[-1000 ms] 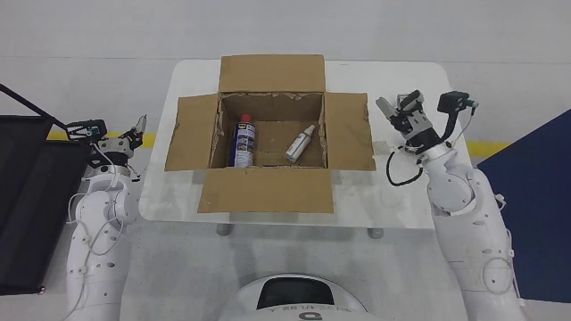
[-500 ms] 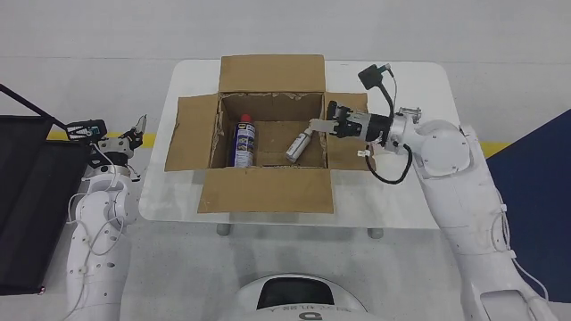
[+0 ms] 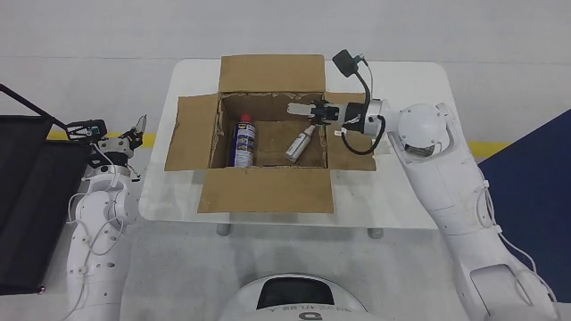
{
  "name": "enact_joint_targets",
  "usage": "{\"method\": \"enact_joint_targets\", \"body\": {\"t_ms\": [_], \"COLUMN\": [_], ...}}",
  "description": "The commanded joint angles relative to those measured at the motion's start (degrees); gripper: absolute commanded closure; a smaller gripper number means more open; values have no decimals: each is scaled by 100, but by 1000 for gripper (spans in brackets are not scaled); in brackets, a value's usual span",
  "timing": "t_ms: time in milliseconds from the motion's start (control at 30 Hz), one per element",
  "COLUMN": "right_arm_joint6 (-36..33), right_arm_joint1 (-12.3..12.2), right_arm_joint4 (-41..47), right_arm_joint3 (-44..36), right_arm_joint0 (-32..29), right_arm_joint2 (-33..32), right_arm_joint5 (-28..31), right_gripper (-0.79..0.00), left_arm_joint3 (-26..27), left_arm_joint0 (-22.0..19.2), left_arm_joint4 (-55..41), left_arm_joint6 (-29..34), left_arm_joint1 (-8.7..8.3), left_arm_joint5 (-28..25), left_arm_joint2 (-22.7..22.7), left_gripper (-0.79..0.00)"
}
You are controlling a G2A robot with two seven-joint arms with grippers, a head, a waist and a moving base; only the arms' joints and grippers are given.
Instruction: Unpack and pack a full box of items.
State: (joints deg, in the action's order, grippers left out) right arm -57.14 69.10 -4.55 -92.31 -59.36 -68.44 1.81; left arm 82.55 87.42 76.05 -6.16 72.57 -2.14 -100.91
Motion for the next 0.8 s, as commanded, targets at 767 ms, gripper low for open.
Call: {"method": "enact_joint_targets", "body": {"t_ms": [767], "right_arm_joint6": [1313], "right_arm_joint1": [535], "right_arm_joint4": [-1451], "right_arm_joint3": [1201], "right_arm_joint0": [1048], "right_arm_joint2": [2283], "right_arm_joint5": [-4176], "right_gripper": [-727], "left_arm_joint3": [0], "left_arm_joint0": [0], "left_arm_joint4": [0], "left_arm_joint6": [0], "left_arm_joint1": [0], "left_arm_joint5": [0], "left_arm_joint2": [0], "left_gripper": [-785]}}
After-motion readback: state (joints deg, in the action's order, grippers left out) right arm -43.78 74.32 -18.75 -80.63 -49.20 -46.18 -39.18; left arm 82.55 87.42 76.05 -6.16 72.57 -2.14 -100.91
